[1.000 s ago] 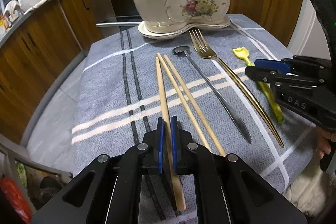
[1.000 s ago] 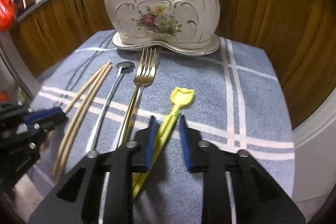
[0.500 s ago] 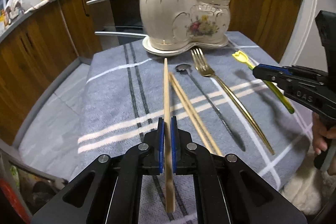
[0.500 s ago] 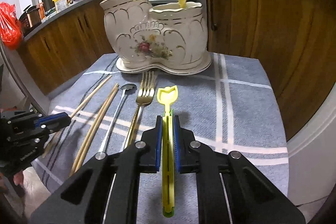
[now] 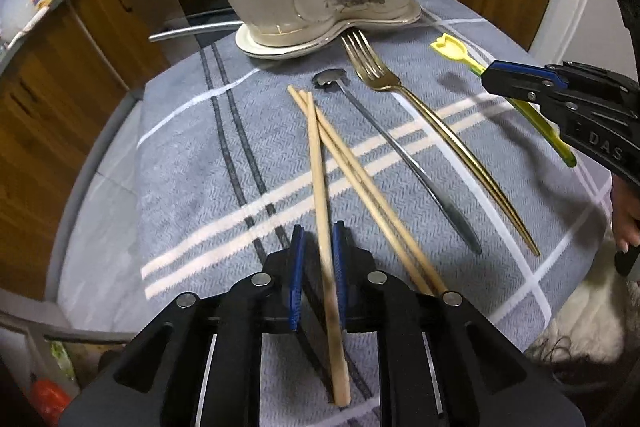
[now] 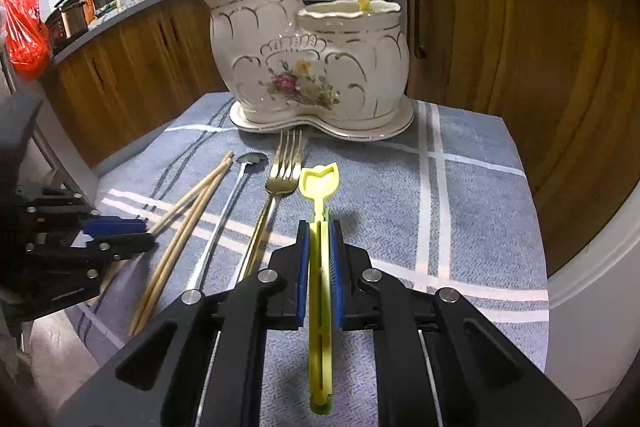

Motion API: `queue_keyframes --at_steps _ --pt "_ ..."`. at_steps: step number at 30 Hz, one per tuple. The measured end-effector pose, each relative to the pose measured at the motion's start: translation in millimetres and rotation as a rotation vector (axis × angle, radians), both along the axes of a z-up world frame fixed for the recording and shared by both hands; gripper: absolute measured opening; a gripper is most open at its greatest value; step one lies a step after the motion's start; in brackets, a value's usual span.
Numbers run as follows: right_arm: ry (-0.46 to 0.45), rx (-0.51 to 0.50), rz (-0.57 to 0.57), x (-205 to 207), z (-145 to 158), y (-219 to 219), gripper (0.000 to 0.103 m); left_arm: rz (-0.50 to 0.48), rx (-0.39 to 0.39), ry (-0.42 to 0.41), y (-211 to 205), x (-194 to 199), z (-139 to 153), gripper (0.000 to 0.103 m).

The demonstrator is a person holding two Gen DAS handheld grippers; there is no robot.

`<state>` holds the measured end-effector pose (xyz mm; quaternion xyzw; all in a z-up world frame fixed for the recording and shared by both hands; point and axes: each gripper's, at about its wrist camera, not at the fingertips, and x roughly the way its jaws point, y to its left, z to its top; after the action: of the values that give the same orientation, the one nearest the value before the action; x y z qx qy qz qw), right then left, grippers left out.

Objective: Organize utensils
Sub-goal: 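Lift the chopstick with the left tool while the right tool carries the spoon to the short pot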

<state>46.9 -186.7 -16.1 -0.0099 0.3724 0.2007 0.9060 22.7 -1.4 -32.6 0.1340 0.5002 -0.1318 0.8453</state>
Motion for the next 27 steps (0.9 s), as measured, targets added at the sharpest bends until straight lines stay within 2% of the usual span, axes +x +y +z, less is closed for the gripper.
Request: queue_keyframes --at_steps 4,10,14,20,27 --pt "-0.018 0.038 -0.001 -2 6 -7 0.010 0.010 -0.010 -0.027 2 0 0 0.007" --pt "-0.069 0.127 -0.011 -5 19 -21 0.010 0.020 -0.087 -0.166 11 -9 28 0.007" --pt "-0.151 0.184 -0.033 -9 33 -26 0.010 0.014 -0.180 -0.281 12 -13 53 0.007" --pt "-0.277 0.260 -0.065 -3 62 -31 0.010 -0.021 -0.253 -0.383 2 -11 74 0.007" --pt "-0.381 0.348 -0.099 26 100 -39 0.010 -0.029 -0.314 -0.454 -1 7 94 0.007"
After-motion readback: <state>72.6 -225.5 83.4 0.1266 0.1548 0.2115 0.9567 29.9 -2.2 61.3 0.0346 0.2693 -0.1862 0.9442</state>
